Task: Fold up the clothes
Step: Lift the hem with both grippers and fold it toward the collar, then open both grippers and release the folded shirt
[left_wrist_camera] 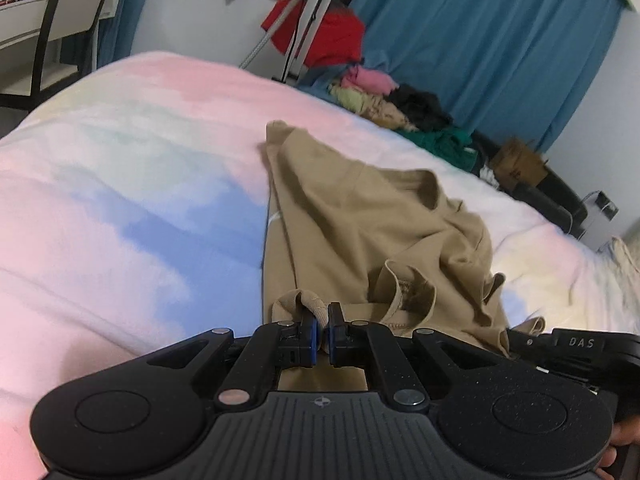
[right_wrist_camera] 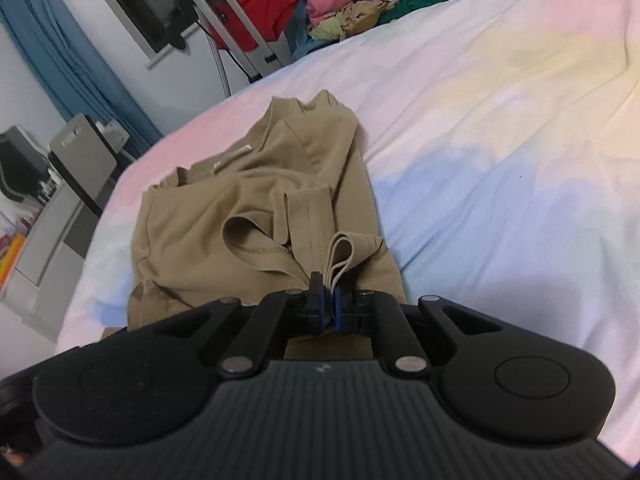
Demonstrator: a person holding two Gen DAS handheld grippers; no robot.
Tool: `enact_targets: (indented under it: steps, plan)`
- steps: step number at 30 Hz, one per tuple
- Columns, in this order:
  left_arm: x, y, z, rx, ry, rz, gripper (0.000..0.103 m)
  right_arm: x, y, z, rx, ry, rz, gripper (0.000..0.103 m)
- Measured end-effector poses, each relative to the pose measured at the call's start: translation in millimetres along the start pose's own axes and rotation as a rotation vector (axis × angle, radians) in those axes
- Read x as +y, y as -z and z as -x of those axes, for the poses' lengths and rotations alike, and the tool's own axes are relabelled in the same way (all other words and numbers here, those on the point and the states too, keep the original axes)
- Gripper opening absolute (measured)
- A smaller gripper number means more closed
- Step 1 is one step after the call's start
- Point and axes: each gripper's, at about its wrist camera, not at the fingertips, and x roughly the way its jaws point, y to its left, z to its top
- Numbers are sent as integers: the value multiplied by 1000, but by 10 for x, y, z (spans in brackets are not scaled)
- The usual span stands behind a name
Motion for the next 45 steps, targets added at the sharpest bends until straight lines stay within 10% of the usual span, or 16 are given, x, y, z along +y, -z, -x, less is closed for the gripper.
enact_targets:
  steps: [7,10,11,20,34,45]
  plan:
    - [-161,34,161,-12,-8,-59,36,128,13,237,-64,-5,61,18]
    - [-353,63,403,-60,-2,-103,58,206,23,545,-179,-33,106,83]
    - [-411,78,486,-78,2,-117,67,234,35,656,-220,-40,125,90]
    - [-869,348,1156,-212,-19,-266,100,386,255,1276,-323,-48,216,89]
    - [-892,580,1604,-246,-81,-265,103,491,502,1554,-352,-7,286,89]
    - [-699,869,1335,118,1,-47,97,539,524,1495,-335,-9,307,89]
